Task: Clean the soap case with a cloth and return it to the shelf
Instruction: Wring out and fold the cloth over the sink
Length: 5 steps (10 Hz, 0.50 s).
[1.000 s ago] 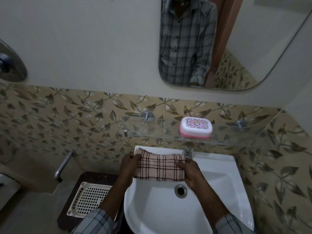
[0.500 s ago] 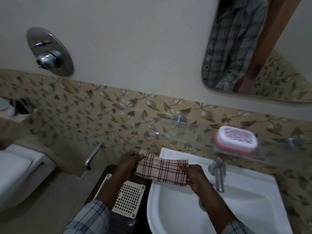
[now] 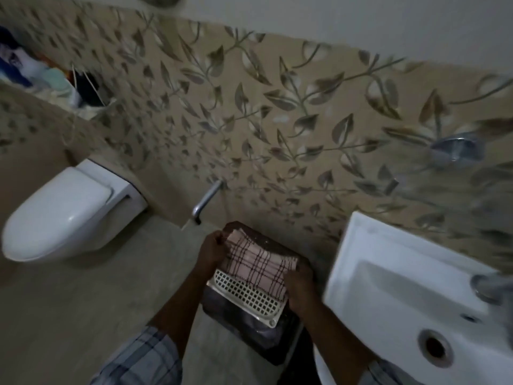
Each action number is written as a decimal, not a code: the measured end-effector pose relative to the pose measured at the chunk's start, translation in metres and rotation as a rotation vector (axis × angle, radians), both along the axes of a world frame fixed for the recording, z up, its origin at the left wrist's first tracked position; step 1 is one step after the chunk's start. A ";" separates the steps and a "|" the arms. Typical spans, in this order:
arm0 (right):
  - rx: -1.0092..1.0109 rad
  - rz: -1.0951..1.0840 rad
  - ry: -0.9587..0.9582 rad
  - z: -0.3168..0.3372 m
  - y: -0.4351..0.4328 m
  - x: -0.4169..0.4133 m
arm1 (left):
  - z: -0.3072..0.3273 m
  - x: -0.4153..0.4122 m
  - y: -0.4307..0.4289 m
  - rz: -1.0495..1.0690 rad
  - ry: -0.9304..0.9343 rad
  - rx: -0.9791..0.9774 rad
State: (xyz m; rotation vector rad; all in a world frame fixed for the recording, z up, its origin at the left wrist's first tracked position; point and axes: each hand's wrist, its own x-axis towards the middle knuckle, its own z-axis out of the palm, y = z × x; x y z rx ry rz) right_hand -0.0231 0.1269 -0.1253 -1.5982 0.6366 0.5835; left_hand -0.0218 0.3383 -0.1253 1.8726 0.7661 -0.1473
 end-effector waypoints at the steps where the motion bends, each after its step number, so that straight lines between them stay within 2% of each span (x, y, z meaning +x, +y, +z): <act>1: -0.054 -0.058 0.010 -0.042 0.017 0.001 | -0.039 -0.002 0.008 -0.046 0.027 0.077; 2: -0.023 -0.262 0.082 -0.081 0.034 0.007 | -0.085 -0.005 0.013 -0.186 0.009 0.175; 3: -0.037 -0.501 0.194 -0.101 0.045 0.011 | -0.109 -0.010 0.012 -0.183 -0.026 0.197; 4: -0.031 -0.496 0.235 -0.132 0.051 0.012 | -0.131 -0.012 0.005 -0.141 -0.023 0.231; 5: -0.076 -0.395 0.208 -0.142 0.052 0.008 | -0.141 -0.008 0.000 -0.110 0.031 0.289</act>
